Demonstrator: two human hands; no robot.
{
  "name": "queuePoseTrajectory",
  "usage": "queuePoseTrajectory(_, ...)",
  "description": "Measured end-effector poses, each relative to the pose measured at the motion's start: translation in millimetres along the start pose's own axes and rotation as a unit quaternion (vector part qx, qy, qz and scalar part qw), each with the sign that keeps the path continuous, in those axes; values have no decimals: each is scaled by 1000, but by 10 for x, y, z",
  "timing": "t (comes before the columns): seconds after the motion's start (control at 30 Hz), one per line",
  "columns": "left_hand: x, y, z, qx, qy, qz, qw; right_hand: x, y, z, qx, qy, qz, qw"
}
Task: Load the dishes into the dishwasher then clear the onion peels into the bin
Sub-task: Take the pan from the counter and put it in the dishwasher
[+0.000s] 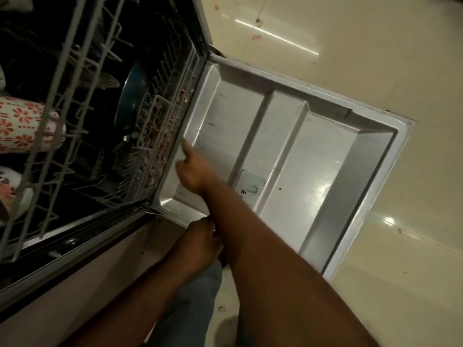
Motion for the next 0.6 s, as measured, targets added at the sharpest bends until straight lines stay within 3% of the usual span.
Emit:
queuePoseTrajectory(0.07,222,90,-3,15,-9,65,998,428,-305,-471,124,9,20,992)
queuePoseTrajectory(0.17,442,294,56,22,-1,135,991,1225,-770,-1228,296,54,58,952)
queuePoseTrajectory(0.27,569,561,140,-1,-4,182,983,1951,-1141,-1965,406,123,56,904)
queuePoseTrajectory(0.4,827,1038,243,-35,17,224,974,2605,-1488,-2717,467,178,22,866)
queuePoseTrajectory(0.6,1026,1656,437,-89,25,293,952,3081,-1709,-3255,480,200,59,852)
Point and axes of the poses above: each hand's wrist, its own z-axis towards the middle knuckle, its own y-axis out of the palm, x = y × z, the point moved 7 cm from there along z, towards the middle knuckle, and after that the axes turned 15 degrees about -x, right-handed, at the moved point
